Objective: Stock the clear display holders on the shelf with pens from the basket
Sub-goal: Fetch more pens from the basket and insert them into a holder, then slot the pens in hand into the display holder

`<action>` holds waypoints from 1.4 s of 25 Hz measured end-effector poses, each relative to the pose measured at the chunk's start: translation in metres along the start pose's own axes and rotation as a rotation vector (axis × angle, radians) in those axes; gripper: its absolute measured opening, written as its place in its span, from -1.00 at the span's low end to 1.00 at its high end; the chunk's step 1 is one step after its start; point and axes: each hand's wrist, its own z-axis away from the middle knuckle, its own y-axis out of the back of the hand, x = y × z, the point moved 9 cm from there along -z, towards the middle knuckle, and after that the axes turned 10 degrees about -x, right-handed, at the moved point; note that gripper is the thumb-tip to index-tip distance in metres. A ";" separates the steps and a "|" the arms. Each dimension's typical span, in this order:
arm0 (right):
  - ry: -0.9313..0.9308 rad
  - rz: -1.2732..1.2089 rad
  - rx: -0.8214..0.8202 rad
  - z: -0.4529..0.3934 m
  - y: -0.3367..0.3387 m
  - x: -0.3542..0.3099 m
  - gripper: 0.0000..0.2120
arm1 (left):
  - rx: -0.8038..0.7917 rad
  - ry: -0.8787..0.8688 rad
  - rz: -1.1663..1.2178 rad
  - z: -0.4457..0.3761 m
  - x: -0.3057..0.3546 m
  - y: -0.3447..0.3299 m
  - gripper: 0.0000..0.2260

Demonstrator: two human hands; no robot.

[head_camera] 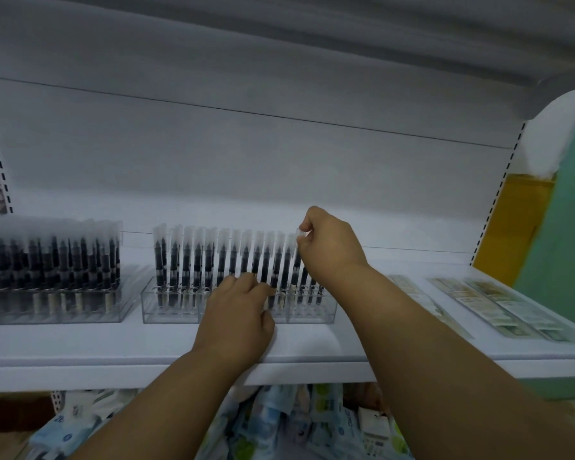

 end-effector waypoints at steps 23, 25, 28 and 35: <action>0.478 -0.305 -0.085 0.082 -0.116 -0.189 -0.74 | 0.253 0.427 -0.221 0.158 -0.110 0.158 -0.72; 0.599 -0.380 -0.187 0.107 -0.153 -0.250 -0.74 | 0.305 0.556 -0.307 0.216 -0.131 0.194 -0.73; 0.768 -0.455 -0.294 0.150 -0.197 -0.321 -0.77 | 0.334 0.733 -0.412 0.289 -0.152 0.227 -0.75; 0.947 -0.588 -0.610 0.212 -0.308 -0.411 -0.77 | 0.311 1.105 -0.503 0.414 -0.198 0.246 -0.74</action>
